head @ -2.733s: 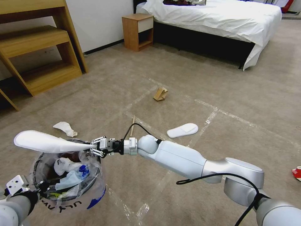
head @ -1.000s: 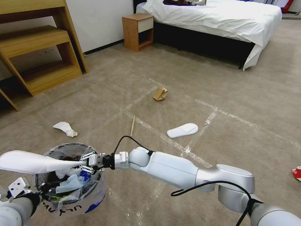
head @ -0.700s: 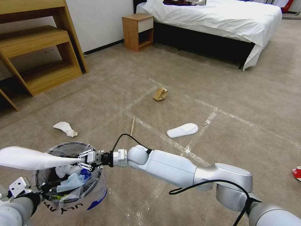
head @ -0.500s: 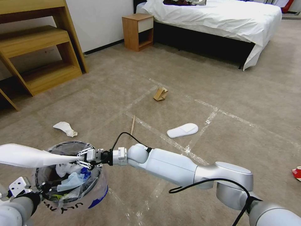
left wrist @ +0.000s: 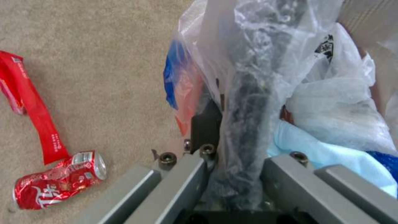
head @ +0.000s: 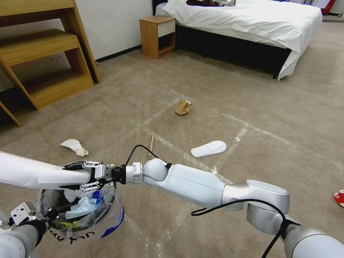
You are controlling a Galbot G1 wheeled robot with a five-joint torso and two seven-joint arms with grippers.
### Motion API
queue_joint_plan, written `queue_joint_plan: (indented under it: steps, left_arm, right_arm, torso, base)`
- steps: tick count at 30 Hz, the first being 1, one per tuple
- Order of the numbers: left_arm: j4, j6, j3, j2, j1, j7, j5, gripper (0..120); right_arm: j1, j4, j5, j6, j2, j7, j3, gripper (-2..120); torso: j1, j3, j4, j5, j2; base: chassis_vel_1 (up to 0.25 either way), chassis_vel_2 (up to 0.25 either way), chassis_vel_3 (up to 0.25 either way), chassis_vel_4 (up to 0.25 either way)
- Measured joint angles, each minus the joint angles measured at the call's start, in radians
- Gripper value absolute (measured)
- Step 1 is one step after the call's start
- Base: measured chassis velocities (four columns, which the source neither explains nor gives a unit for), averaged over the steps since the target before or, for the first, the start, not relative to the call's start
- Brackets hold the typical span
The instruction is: Pick up the trash bin and place the garbage on the floor into it.
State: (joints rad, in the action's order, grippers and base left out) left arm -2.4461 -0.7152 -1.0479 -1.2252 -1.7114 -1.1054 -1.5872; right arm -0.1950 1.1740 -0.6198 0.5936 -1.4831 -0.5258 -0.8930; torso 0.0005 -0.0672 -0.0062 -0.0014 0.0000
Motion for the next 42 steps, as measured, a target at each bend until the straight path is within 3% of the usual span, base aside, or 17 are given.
queue_joint_plan:
  steps: [5, 7, 10, 26, 42]
  left_arm:
    - [0.000, 0.001, -0.002, -0.001, 0.001, -0.001, 0.000, 0]
    - [0.001, 0.001, -0.002, -0.001, 0.001, -0.002, 0.001, 0]
    - [0.003, 0.002, -0.003, 0.000, 0.002, -0.002, 0.001, 0]
    - [0.013, 0.002, -0.002, 0.003, 0.008, -0.003, 0.005, 0]
    - [0.024, 0.003, -0.006, 0.016, 0.007, -0.006, 0.005, 0]
  right_arm:
    - [-0.002, 0.002, 0.003, 0.001, 0.002, 0.000, 0.000, 85]
    - [-0.003, 0.005, 0.008, 0.002, 0.005, 0.001, 0.000, 96]
    - [-0.003, 0.005, 0.011, 0.006, 0.009, 0.002, 0.000, 99]
    - [0.007, -0.014, 0.017, 0.016, 0.004, 0.011, 0.013, 100]
    - [0.075, 0.090, -0.042, -0.014, 0.049, 0.039, 0.151, 100]
  torso:
    - [0.000, 0.000, 0.0001, 0.0000, 0.000]
    - [0.000, 0.000, 0.0000, 0.0000, 0.000]
    - [0.000, 0.000, 0.0001, 0.0000, 0.000]
    - [0.000, 0.000, 0.0001, 0.0001, 0.000]
    - [0.000, 0.000, 0.0000, 0.0000, 0.000]
  base:
    - [0.000, 0.000, 0.000, 0.000]
    - [0.000, 0.000, 0.000, 0.000]
    - [0.000, 0.000, 0.000, 0.000]
    - [0.000, 0.000, 0.000, 0.000]
    - [0.000, 0.000, 0.000, 0.000]
